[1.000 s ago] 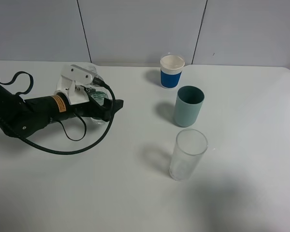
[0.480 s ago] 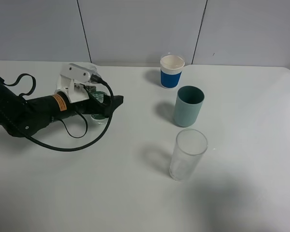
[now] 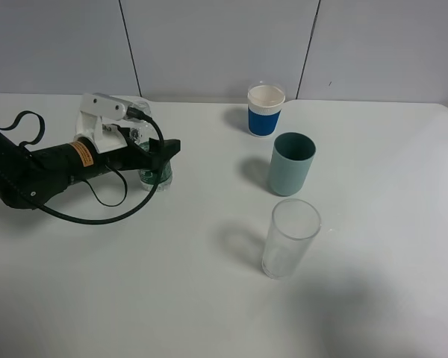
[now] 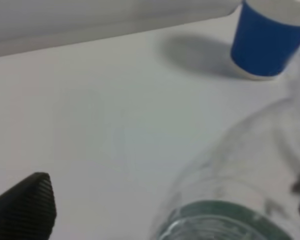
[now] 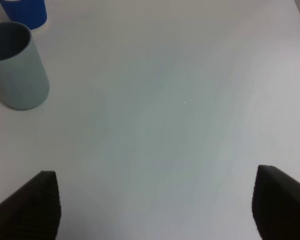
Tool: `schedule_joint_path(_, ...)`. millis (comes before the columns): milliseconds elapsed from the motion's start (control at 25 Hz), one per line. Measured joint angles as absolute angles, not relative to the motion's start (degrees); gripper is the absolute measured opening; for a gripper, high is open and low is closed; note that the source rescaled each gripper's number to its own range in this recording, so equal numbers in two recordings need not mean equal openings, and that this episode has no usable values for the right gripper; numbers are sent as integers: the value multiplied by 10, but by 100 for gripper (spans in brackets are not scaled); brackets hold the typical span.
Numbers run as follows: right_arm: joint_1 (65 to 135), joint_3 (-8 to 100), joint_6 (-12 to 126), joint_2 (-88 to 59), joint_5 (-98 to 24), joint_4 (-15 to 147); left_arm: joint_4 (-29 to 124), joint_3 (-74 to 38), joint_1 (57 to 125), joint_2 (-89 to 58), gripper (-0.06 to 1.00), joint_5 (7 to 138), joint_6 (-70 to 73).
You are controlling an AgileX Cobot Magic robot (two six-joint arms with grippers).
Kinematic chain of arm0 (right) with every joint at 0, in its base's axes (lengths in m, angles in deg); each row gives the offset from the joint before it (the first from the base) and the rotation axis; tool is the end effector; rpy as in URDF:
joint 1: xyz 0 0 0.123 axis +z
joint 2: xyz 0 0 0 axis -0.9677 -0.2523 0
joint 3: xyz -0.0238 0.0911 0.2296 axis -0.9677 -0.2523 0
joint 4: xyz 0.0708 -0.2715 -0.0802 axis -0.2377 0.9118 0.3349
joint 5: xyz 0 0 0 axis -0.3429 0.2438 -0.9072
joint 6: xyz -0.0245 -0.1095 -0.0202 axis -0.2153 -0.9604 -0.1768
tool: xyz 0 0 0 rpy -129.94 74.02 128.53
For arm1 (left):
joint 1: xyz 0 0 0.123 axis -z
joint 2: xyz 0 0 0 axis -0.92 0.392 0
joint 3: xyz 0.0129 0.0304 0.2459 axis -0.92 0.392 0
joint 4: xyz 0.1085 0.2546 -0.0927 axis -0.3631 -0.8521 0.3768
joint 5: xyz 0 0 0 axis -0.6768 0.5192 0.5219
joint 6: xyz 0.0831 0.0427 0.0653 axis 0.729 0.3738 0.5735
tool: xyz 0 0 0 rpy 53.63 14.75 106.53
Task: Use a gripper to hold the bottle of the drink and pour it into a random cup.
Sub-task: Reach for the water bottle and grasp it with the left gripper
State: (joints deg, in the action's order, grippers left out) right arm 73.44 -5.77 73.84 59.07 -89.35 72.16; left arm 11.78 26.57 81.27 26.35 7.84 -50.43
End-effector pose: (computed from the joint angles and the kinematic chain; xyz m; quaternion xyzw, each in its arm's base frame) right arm 0.0876 0.0007 0.2843 -0.0290 0.8552 -0.0158 0.5172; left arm 0.3148 -0.1197 0.0215 0.1544 0.7806 -0.2407 0.5557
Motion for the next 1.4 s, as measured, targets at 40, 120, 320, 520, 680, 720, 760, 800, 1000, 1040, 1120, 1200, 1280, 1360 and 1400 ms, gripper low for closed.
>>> schedule_joint_path(40, 734, -58, 738, 591, -894, 722, 117, 269, 810, 263, 100, 77, -504)
schedule_joint_path(120, 734, -58, 738, 591, -894, 722, 116, 276, 807, 263, 100, 73, -504)
schedule_joint_path(320, 734, -58, 738, 591, -894, 722, 113, 284, 806, 263, 100, 68, -503)
schedule_joint_path(520, 734, -58, 738, 591, -894, 722, 99, 284, 806, 263, 100, 64, -503)
schedule_joint_path(680, 734, -58, 738, 591, -894, 722, 93, 284, 806, 263, 100, 63, -503)
schedule_joint_path(720, 734, -58, 738, 591, -894, 722, 93, 284, 806, 263, 100, 63, -503)
schedule_joint_path(760, 734, -58, 738, 591, -894, 722, 93, 284, 806, 263, 100, 63, -503)
schedule_joint_path(800, 734, -58, 738, 591, -894, 722, 92, 284, 806, 263, 100, 63, -503)
schedule_joint_path(1000, 734, -58, 738, 591, -894, 722, 81, 284, 806, 263, 100, 61, -503)
schedule_joint_path(1040, 734, -58, 738, 591, -894, 722, 76, 284, 806, 263, 100, 61, -504)
schedule_joint_path(1120, 734, -58, 738, 591, -894, 722, 67, 284, 806, 263, 100, 59, -504)
schedule_joint_path(1200, 734, -58, 738, 591, -894, 722, 61, 284, 806, 263, 100, 58, -504)
schedule_joint_path(1280, 734, -58, 738, 591, -894, 722, 59, 284, 806, 266, 100, 58, -504)
schedule_joint_path(1360, 734, -58, 738, 591, -894, 722, 54, 284, 806, 275, 100, 56, -504)
schedule_joint_path(1400, 734, -58, 738, 591, -894, 722, 52, 284, 806, 280, 100, 56, -504)
